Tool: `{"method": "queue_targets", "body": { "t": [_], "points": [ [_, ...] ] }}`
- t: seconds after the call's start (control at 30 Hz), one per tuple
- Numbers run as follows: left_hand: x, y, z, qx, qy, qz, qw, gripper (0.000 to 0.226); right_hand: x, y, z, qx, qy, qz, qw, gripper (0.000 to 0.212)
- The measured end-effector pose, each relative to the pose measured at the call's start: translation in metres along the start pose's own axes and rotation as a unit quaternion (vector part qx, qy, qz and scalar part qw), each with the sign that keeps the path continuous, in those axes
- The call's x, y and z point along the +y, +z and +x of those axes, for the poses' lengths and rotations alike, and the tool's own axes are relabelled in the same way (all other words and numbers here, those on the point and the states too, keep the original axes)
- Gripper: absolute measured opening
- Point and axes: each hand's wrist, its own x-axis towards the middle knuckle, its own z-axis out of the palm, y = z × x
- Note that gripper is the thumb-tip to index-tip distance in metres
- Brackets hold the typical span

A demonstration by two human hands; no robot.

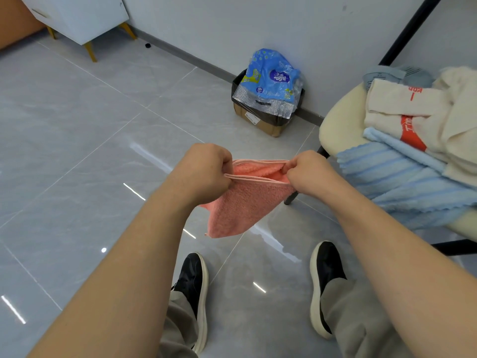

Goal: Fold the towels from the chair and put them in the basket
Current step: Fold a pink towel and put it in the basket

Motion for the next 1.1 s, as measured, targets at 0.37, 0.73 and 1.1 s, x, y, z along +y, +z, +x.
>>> {"method": "queue_targets", "body": {
  "t": [0.37,0.73,1.1],
  "points": [
    [-0.011,-0.006,0.002,0.047,-0.062,-0.016,0.997,0.013,0.005,-0.014,-0.006,0.016,-0.077,-0.068,0.995,0.015],
    [-0.023,-0.017,0.001,0.043,-0.090,-0.042,0.994,0.007,0.020,-0.028,-0.006,-0.039,-0.174,-0.099,0.979,0.032],
    [-0.024,-0.016,-0.003,-0.010,-0.082,-0.090,0.993,0.026,0.020,-0.030,-0.003,0.010,-0.189,-0.045,0.981,0.018]
  ]
}}
